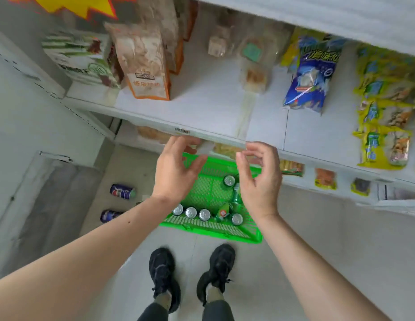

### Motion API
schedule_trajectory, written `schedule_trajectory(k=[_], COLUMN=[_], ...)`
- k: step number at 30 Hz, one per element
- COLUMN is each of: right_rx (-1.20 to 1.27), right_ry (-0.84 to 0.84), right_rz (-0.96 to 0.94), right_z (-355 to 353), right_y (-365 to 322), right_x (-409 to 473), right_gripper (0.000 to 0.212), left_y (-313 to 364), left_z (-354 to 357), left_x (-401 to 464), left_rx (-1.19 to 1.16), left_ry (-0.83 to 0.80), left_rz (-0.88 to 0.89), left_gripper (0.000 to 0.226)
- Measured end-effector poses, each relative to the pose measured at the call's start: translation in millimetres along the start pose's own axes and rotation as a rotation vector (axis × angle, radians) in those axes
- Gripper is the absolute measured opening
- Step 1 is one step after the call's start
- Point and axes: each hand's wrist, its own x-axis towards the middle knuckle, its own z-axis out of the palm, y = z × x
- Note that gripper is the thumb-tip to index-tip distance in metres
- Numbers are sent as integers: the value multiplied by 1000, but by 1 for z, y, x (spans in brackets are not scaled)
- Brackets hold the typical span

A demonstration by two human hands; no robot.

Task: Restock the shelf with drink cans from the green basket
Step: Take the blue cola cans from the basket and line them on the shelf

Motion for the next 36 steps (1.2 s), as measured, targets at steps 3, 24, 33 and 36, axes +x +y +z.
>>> schedule_trajectory(k=[3,24,33,36], right_rx=[-68,-449,-348,-231], right_ry=[-19,-1235,-1342,-1120], right_rz=[121,431,375,541], right_z=[30,184,193,177], right_y=[79,421,424,415], right_x=[-40,-190,-194,-183], right_gripper=[22,92,82,78], left_y=[-71,-387,-393,-382], left_z=[32,248,245,238], left_x=[-14,-39,-37,-35], left_rx=[62,289,266,247], left_ry=[-74,-425,-451,-466], left_rz=[-66,-266,-297,-323], left_gripper=[25,31,33,34])
